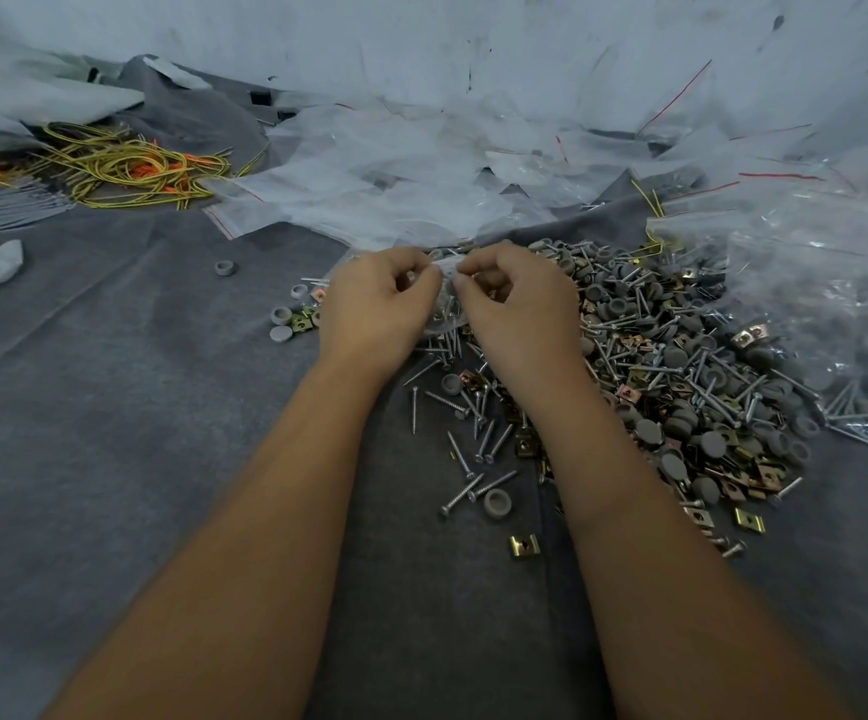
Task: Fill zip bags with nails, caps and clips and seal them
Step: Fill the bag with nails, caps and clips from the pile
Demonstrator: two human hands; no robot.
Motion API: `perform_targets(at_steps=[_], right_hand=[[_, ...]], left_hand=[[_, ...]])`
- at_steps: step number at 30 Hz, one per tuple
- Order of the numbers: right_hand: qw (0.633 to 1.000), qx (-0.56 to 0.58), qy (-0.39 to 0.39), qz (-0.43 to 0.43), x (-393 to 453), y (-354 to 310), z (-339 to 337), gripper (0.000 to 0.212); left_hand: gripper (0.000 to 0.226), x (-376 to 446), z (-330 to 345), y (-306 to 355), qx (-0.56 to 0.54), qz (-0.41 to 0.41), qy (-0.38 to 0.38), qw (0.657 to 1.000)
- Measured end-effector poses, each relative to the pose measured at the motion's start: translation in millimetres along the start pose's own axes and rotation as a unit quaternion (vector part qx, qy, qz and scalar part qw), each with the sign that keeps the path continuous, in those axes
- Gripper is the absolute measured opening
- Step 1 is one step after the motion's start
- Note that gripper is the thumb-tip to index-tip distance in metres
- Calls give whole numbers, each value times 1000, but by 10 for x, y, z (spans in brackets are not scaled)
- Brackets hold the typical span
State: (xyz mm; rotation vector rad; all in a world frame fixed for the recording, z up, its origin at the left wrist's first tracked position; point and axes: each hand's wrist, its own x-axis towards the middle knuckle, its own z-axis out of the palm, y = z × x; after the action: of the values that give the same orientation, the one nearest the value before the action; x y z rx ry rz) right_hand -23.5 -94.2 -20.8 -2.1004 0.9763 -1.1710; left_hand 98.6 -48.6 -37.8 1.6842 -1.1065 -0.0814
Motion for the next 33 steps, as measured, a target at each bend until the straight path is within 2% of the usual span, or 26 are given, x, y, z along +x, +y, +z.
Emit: perform_targets(at_steps=[9,12,15,19,21,26,29,31,33], right_hand=[[1000,1,6,19,17,43,-34,13],[998,-58,1,26,18,24,-72,19],[989,-140,-48,22,21,13,-105,21],[957,-262,-124,-17,0,-15,-103,34],[939,-308,-154,-24,-4,-3,-84,33],[922,-346,-170,-40,-13,2,-70,31],[925,-340,-167,-36,-5,14,-59,25],[927,-335,-165,-30,-1,20,-54,24],[930,-328,-166,-26,-1,23,-49,23]], left_hand=[[22,31,15,-26,-25,-39,19,999],[22,50,7,-42,-33,-56,58,996],[23,66,-16,-55,-72,-76,99,989],[25,70,-28,-42,-109,-92,134,981],[23,75,-31,-39,-120,-97,149,977],[20,96,-60,-27,-142,-111,180,967],[19,77,-89,0,-172,-113,154,967],[24,77,-121,11,-214,-123,88,965],[42,98,-173,15,-275,-142,25,951]])
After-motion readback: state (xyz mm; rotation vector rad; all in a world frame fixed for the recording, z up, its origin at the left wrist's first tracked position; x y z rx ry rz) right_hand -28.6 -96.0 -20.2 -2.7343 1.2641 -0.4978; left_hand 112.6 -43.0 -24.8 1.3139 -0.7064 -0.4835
